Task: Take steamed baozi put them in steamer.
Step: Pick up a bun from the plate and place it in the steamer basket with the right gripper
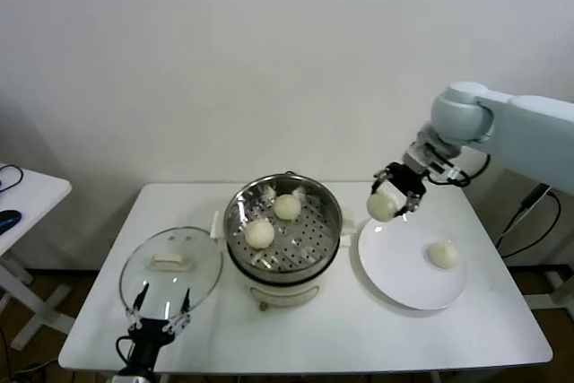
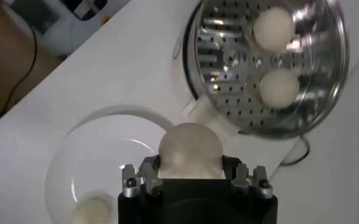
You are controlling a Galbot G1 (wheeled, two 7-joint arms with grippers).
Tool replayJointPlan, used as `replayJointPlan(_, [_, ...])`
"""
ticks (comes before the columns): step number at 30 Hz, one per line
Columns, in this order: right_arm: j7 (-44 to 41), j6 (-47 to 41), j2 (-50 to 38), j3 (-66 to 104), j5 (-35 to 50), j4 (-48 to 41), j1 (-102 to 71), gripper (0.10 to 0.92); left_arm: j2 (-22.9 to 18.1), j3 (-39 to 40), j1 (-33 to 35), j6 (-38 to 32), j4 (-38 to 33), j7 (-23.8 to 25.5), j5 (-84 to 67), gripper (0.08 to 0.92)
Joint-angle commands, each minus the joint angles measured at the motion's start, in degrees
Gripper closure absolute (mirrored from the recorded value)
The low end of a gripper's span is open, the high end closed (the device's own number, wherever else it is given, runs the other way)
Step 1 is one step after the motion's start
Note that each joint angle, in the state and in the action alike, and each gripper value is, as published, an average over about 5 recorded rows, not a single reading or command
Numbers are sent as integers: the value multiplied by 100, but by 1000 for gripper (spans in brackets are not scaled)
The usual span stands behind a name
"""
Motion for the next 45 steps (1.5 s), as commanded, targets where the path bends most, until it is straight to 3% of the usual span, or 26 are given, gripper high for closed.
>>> replayJointPlan(1, [-66,748,1011,702,-1736,876,-307,353,-11,35,70,6,-33,0,77,177])
replayJointPlan(8, [-51,1205,1899,1166,-2694,297,-1214,354,16,-15,135,58,-179,-1,45,177])
replayJointPlan(16, [-19,1346,2444,1185,-3071,67,-1909,350,5,-44,183,40,-204,-10,-31,177])
replayJointPlan(35, [-5,1542,2524,1162,-3448,-12,-2337,347,16,-77,219,34,-144,-21,-99,177])
replayJointPlan(45, [-21,1470,2379,1068,-3051,132,-2187,347,14,-75,129,86,-115,-20,-87,177])
